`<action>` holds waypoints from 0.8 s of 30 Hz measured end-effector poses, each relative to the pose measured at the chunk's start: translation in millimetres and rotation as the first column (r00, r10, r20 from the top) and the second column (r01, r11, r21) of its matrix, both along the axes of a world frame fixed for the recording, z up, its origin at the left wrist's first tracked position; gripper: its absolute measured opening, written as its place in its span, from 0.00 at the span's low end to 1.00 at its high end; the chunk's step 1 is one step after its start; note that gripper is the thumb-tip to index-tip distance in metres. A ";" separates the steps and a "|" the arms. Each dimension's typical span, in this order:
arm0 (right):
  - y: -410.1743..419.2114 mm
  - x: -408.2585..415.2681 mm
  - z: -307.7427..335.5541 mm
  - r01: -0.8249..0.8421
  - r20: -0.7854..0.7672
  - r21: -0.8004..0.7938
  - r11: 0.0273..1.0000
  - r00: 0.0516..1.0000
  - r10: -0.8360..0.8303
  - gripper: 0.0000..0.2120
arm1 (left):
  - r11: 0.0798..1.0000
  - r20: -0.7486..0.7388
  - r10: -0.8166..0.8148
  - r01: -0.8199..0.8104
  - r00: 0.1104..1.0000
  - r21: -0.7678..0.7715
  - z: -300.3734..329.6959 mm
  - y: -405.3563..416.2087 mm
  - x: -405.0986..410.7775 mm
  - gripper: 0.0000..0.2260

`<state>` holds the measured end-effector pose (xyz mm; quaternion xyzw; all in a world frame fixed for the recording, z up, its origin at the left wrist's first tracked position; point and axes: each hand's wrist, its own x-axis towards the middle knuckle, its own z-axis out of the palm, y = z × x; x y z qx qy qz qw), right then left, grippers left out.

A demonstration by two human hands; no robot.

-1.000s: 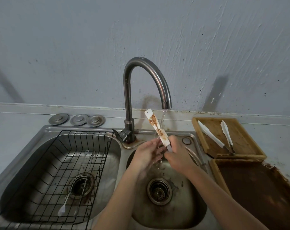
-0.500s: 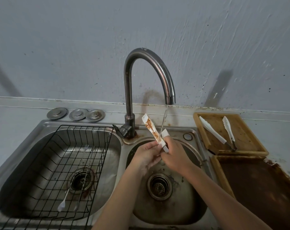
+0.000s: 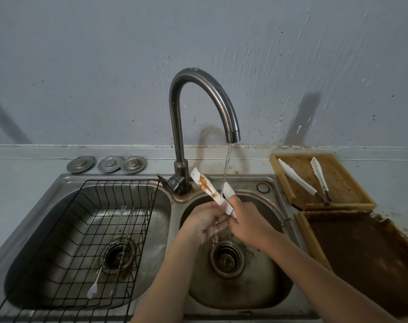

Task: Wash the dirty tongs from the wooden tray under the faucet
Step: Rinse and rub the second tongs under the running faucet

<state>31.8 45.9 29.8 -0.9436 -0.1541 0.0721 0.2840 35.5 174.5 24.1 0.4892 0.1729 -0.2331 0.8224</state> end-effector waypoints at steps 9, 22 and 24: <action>-10.2 2.9 5.2 0.021 0.007 0.069 0.997 1.000 -0.022 0.10 | 0.998 0.006 0.057 -0.057 0.998 -0.031 3.4 -12.7 0.5 0.05; -22.9 -1.0 12.6 0.020 -0.085 0.073 0.997 0.996 -0.014 0.12 | 0.970 -0.090 0.142 -0.157 0.986 -0.188 -2.8 -6.4 4.1 0.05; -23.5 -1.3 14.9 0.009 -0.077 0.049 0.999 0.997 -0.006 0.14 | 0.944 -0.150 0.157 -0.193 0.976 -0.266 -2.1 -5.6 4.5 0.11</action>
